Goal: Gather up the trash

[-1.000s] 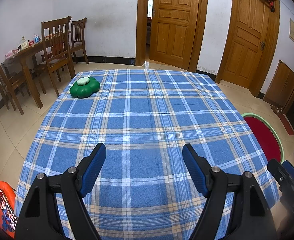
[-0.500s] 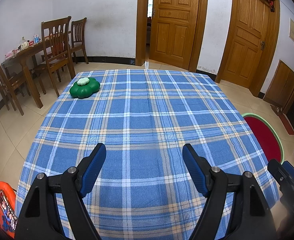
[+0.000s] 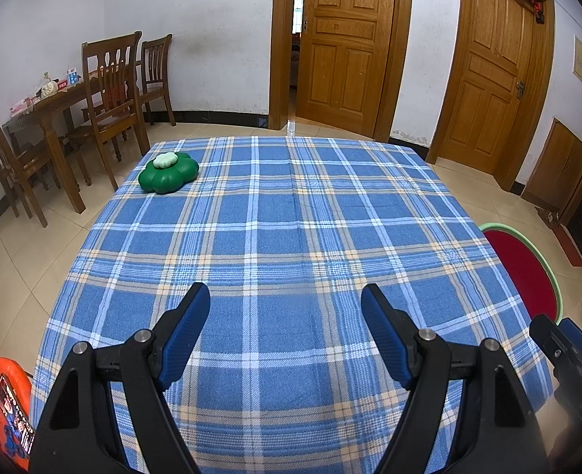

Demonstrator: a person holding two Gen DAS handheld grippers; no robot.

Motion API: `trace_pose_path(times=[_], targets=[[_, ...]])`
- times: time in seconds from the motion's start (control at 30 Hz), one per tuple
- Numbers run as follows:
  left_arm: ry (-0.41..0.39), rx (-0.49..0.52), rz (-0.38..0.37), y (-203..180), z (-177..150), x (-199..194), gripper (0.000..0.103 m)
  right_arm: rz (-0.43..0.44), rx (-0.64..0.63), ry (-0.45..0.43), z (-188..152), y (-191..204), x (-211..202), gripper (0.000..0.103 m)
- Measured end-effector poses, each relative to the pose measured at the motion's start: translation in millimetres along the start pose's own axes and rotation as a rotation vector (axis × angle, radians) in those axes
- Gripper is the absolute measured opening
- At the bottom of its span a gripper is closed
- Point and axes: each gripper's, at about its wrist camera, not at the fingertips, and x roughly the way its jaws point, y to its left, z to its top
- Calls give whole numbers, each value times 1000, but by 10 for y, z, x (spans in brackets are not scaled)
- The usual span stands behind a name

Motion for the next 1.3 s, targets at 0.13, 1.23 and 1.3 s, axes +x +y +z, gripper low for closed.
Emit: trace_pose_path(times=[0.13, 1.23, 1.3], targets=[[0, 1, 0, 1, 1, 1, 78, 0, 0, 1, -8, 3, -2, 83], [4, -1, 0, 21, -4, -2, 78, 1, 1, 5, -7, 1, -13, 83], [5, -3, 2, 26, -8, -5, 78, 1, 2, 4, -10, 3, -13, 83]])
